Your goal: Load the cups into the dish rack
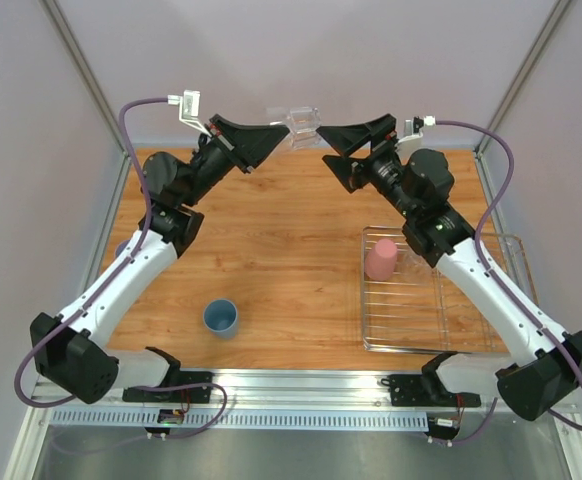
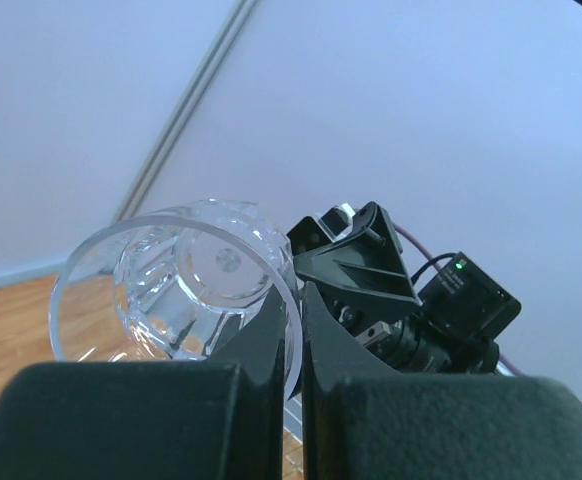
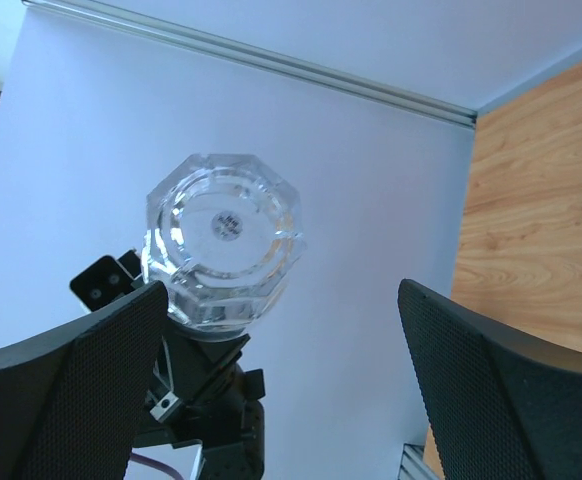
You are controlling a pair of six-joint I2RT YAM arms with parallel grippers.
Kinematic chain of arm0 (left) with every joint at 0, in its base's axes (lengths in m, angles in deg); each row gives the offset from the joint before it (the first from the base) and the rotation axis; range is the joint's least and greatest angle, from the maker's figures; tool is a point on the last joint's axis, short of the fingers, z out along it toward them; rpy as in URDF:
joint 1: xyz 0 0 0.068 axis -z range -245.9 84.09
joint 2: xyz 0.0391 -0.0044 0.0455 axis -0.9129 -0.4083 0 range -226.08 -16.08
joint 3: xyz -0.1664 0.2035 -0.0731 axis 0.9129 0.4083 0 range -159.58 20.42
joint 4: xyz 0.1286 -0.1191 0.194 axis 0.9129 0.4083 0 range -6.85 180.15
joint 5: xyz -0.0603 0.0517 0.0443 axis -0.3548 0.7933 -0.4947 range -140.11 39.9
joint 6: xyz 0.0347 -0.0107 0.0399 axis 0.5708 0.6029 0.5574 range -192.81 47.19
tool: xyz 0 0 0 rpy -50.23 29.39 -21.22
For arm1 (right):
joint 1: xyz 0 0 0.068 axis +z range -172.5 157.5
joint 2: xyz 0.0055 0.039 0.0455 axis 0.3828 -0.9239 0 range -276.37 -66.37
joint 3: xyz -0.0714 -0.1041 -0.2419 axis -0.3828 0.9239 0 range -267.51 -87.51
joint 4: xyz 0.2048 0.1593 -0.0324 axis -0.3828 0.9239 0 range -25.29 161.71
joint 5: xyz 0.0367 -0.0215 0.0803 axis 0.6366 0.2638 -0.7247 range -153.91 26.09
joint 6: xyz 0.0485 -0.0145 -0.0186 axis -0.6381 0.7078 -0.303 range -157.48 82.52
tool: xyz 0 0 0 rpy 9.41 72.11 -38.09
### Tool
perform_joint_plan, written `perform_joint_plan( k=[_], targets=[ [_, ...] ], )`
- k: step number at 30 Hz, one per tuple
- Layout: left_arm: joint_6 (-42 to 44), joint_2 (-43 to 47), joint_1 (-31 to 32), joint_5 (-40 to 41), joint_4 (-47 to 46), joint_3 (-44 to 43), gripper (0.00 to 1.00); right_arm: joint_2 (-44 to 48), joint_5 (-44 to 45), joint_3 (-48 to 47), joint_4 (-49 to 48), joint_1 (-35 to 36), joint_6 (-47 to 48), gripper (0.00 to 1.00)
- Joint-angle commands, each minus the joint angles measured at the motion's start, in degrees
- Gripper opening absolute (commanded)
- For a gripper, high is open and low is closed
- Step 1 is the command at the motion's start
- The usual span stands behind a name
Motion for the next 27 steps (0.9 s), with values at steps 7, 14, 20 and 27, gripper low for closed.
perform_joint_plan(
  k=[7, 14, 20, 27],
  targets=[
    [0.9, -0.05, 0.9, -0.69, -7.02, -0.05, 0.0, -0.52, 7.83, -2.0, -8.65, 4.49, -2.32, 1.0],
    [19.68, 3.28, 6.6, 5.8, 1.49, 1.7, 0.0, -4.74, 12.59, -4.9, -9.44, 7.48, -2.92, 1.0],
    [22.53, 4.52, 7.23, 9.77, 1.33, 2.85, 0.0, -5.35, 17.77, -6.13, -10.32, 8.36, -3.28, 0.98],
    [22.53, 4.52, 7.32, 9.69, 0.19, 3.9, 0.0, -7.28, 16.9, -7.88, -10.68, 8.36, -2.49, 0.89]
  ],
)
